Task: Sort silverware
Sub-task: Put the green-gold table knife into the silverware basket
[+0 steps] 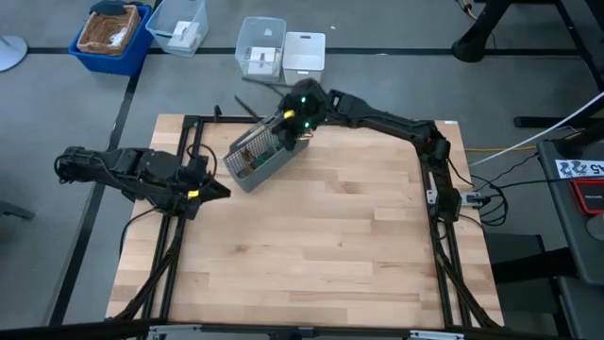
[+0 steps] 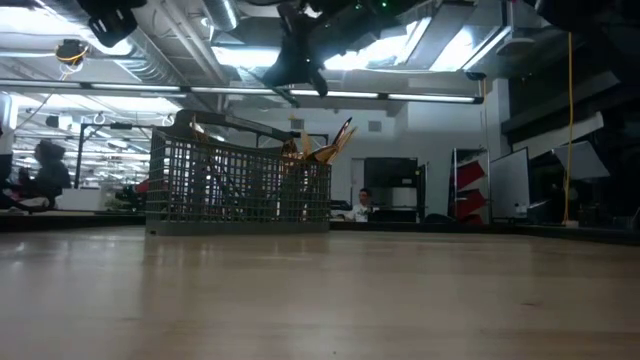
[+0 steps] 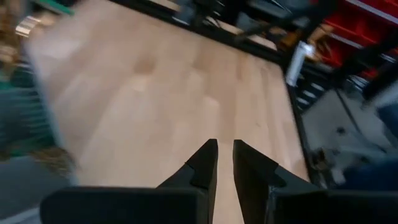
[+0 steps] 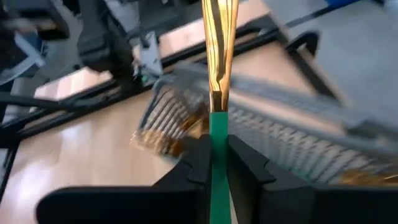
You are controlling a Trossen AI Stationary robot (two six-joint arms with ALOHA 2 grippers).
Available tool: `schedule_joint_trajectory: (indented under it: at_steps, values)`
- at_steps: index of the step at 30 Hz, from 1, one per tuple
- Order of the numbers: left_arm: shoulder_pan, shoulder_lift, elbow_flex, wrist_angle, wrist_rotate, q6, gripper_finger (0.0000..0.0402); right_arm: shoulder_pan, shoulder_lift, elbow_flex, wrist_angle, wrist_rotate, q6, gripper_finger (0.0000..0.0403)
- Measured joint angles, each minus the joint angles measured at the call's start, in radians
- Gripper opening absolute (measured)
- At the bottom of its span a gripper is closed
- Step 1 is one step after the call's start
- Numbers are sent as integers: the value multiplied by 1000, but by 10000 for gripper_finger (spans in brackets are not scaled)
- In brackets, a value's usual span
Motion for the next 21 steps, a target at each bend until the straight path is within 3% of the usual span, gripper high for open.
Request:
schedule_joint_trajectory:
  at_steps: [7, 11, 21]
  values:
    - [23, 43, 0, 57, -226, -17, 40, -69, 0, 45, 0, 0, -29, 40]
    - [53, 108, 0, 178, -367, 37, 40, -101, 0, 55, -5, -1, -50, 40]
    - [190, 337, 0, 542, -398, 162, 40, -160, 0, 55, -53, 0, -238, 40]
